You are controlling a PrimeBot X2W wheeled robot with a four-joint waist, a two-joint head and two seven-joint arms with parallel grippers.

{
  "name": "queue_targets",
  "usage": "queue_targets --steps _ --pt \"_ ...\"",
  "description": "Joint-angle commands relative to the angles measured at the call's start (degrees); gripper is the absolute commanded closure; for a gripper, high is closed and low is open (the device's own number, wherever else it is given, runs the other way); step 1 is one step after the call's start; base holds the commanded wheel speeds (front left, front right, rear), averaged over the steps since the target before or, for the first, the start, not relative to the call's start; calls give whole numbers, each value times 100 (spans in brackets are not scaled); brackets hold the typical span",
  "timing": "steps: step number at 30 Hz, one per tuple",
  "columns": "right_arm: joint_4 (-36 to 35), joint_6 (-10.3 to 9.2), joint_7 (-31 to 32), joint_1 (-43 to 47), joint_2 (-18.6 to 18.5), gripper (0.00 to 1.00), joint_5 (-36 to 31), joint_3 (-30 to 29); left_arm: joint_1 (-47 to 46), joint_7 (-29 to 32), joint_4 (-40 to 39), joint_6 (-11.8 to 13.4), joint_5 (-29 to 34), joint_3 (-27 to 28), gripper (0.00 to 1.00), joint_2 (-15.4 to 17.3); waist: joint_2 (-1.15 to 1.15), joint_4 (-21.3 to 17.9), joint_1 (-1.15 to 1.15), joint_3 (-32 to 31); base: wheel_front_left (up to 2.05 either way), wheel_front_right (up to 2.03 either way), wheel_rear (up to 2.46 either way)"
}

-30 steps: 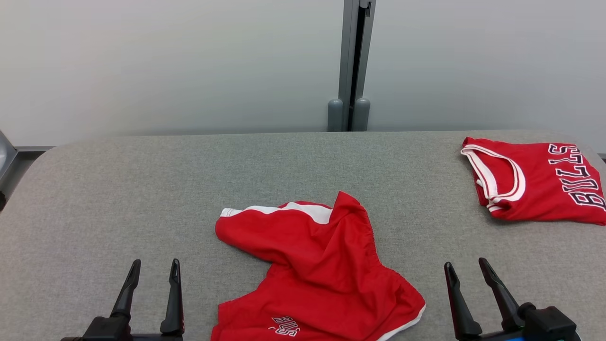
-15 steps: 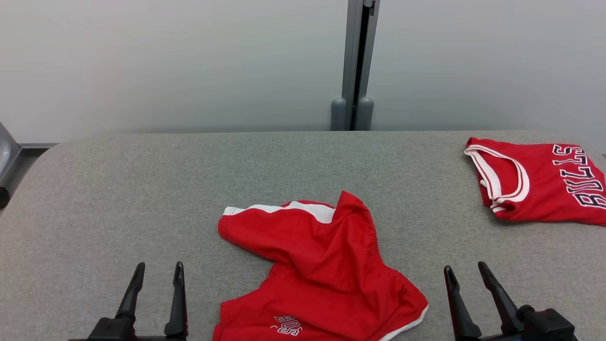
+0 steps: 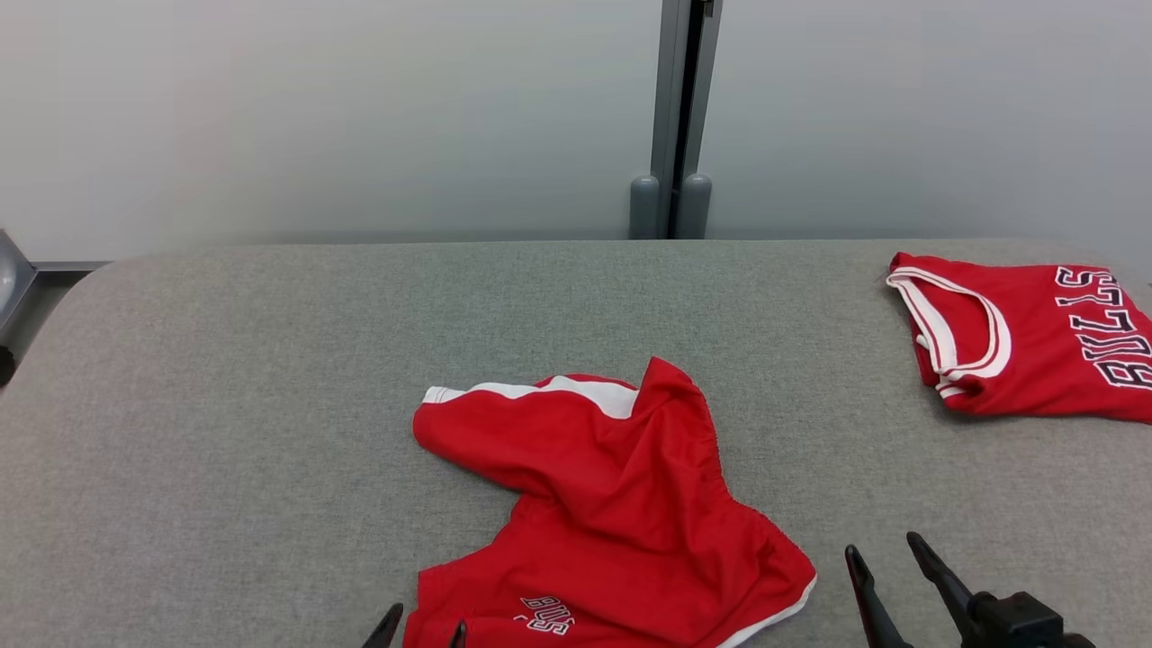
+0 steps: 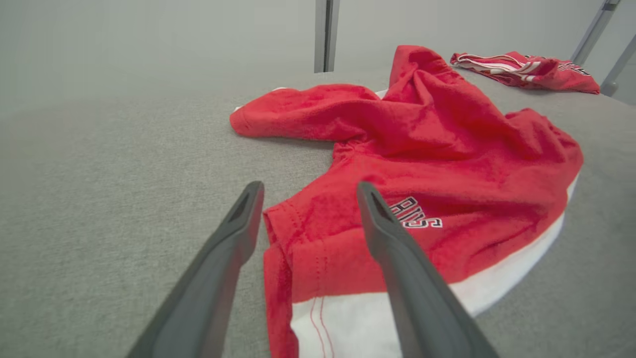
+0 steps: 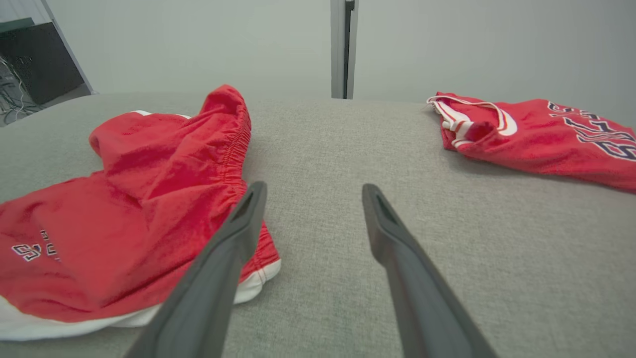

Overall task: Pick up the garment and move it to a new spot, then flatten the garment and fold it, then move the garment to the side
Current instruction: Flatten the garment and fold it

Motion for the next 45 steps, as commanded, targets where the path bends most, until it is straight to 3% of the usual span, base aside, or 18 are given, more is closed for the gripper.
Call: queue_targets --steps 1,11,18,29,40,41,42,43,44,45 --pt "129 2 -19 -108 -145 0 28 96 62 -27 62 -6 -43 -141 0 79 0 21 0 14 0 0 0" --pt "1100 2 -19 -697 -1110 0 707 1465 101 -27 745 -7 -425 -726 0 184 0 134 0 107 0 0 0" --pt "1668 2 -19 -1268 -1526 0 1265 2427 -73 -27 1050 -7 -547 -894 0 214 0 213 0 164 0 0 0" --pt "2089 2 -19 -1925 -1808 0 2024 3806 -351 -27 1361 -7 -796 -1002 0 204 0 329 0 266 0 0 0" --pt "2047 2 -19 -2206 -1858 0 2424 4452 -632 -25 1488 -7 -1025 -1394 0 181 0 294 0 358 0 0 0" --pt "2006 2 -18 -2210 -1865 31 2430 4494 -652 -26 1479 -7 -1054 -1432 0 188 0 288 0 362 0 0 0" --pt "1936 3 -19 -2209 -1862 90 2454 4534 -676 -26 1468 -7 -1089 -1490 46 193 0 283 0 363 0 0 0" --pt "1853 3 -19 -2200 -1866 100 2465 4564 -696 -26 1464 -7 -1120 -1533 67 198 0 280 0 362 0 0 0" --pt "1788 2 -19 -2183 -1884 100 2470 4571 -715 -26 1460 -7 -1152 -1576 100 205 0 275 0 359 0 0 0" --pt "1700 2 -19 -2161 -1900 100 2474 4565 -735 -26 1444 -7 -1194 -1618 100 204 0 270 0 357 0 0 0"
